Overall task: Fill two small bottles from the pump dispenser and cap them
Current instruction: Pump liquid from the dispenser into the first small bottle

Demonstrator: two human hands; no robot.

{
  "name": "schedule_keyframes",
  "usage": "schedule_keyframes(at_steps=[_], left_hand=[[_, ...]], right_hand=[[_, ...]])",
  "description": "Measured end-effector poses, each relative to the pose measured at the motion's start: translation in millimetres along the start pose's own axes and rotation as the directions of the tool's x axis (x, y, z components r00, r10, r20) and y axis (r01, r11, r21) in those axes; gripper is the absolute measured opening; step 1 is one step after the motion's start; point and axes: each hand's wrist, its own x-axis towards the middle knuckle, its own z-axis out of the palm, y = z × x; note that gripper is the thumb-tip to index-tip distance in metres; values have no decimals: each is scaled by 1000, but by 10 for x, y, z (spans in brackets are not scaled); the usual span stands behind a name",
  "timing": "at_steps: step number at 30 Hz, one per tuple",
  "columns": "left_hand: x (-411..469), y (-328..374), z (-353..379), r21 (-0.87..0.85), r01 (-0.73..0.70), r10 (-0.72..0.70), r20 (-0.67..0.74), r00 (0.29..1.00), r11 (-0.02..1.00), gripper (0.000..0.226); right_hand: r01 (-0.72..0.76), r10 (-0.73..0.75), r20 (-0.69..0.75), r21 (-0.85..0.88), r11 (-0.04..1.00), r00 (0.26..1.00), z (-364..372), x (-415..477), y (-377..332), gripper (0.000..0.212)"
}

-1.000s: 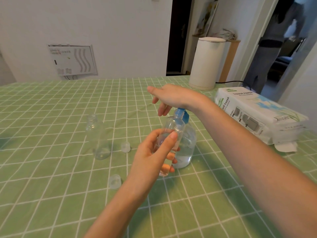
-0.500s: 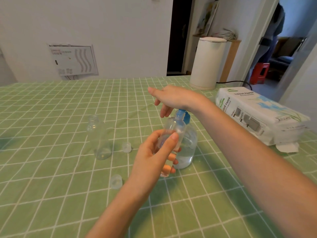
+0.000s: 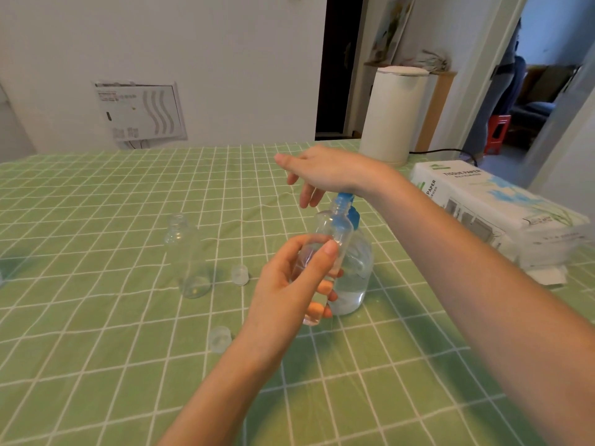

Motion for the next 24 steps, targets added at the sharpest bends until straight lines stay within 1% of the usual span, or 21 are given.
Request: schedule_keyframes(at_steps=[3,9,16,19,24], left_hand=[[1,-10,3,-4,4,-4,-2,1000,1000,47],[-17,-46,1,-8,19,-19,-10,1000,1000,46],[-14,-14,8,4,19,-19,-4,1000,1000,47],[-7,11,12,12,11,-11,-3,1000,1000,49],[-9,16,10,2,12,-12,-1,1000,1000,48]], right_hand=[[-15,15,4,7,1000,1000,21,-15,14,64],[-45,44,19,16,999,999,87,-40,57,66],[-16,17,-11,22,1000,1000,45,-36,45,61],[6,-7,-48,-17,1000,999,-10,-17,8,61],[-2,2,-18,1,1000,1000,-4,-12,5,61]])
